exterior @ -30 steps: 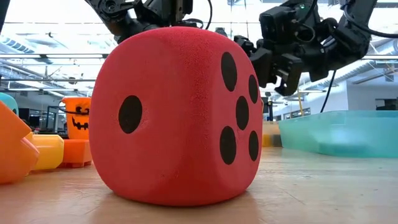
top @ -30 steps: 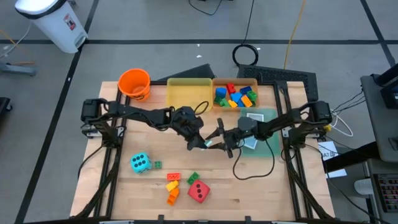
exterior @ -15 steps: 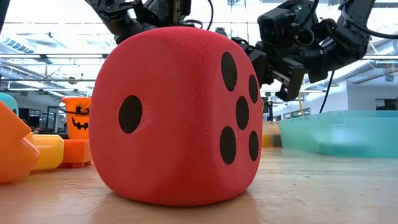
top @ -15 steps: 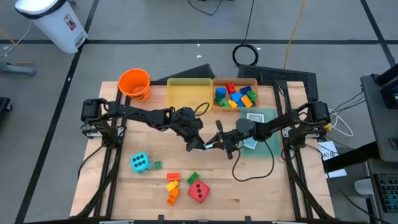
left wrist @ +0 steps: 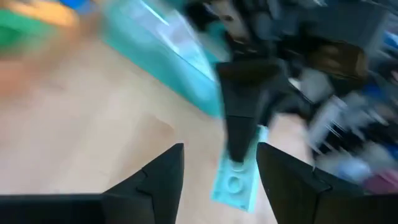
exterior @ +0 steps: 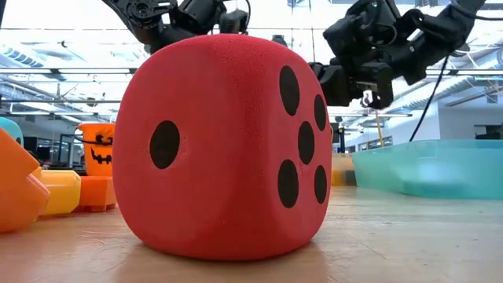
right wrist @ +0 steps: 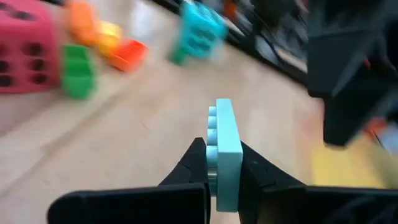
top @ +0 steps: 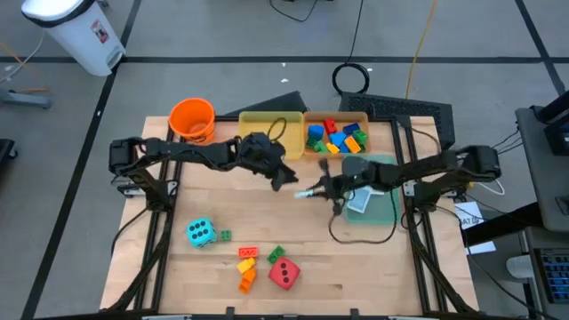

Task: Pick & Place Toys
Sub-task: Put the light blue game piece into the orange bin

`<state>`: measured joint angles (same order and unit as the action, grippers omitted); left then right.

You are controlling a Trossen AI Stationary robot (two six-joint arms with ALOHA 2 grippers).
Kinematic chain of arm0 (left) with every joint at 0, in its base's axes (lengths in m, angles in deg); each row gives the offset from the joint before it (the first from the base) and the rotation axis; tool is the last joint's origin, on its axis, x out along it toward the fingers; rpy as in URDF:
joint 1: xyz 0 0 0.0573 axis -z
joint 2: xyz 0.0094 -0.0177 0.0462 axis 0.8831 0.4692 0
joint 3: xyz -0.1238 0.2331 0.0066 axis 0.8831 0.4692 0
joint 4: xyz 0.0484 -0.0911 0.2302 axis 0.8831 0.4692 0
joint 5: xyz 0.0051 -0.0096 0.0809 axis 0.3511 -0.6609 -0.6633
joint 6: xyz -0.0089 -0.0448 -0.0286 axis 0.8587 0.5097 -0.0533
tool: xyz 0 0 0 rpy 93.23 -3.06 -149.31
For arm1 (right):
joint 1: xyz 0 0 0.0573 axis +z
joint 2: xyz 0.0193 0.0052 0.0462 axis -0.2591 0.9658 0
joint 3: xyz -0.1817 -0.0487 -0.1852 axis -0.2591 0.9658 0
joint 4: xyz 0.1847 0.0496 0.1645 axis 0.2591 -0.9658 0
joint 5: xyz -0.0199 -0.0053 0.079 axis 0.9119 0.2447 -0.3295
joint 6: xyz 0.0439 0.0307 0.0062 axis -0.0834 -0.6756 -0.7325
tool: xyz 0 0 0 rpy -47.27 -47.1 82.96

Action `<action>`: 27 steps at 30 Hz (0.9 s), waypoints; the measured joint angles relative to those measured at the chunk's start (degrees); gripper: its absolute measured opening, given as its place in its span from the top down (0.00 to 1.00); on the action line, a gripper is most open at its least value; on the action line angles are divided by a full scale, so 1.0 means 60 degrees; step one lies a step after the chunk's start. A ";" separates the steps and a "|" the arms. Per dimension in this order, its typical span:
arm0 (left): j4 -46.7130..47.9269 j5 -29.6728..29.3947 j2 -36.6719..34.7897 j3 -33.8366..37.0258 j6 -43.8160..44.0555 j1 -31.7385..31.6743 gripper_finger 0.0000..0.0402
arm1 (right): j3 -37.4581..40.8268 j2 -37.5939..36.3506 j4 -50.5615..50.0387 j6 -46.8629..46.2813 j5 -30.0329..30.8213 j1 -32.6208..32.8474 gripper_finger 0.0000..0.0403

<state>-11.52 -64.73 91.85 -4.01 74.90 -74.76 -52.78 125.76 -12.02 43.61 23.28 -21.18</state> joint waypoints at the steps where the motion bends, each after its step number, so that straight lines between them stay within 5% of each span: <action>1: 0.0005 -0.0366 -0.0007 0.0000 -0.0005 -0.0049 0.48 | 0.0000 -0.0263 -0.0416 -0.0252 0.0339 -0.0181 0.97; 13: 0.0010 -0.4656 0.0162 0.0006 0.0259 0.0356 0.52 | 0.1138 -0.2226 -0.1836 -0.3747 0.5039 -0.3669 0.97; 21: -0.0563 -0.5128 0.0270 0.0007 -0.0124 0.0641 0.51 | 0.1820 -0.2333 -0.1716 -0.4432 0.5367 -0.5616 0.95; 27: -0.0646 -0.5129 0.0270 0.0007 -0.0231 0.0647 0.52 | 0.1931 -0.2334 -0.1705 -0.4649 0.5342 -0.5832 0.73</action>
<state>-15.39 -95.50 93.47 -3.97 73.51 -70.88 -41.19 111.76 -22.25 15.71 55.33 -56.17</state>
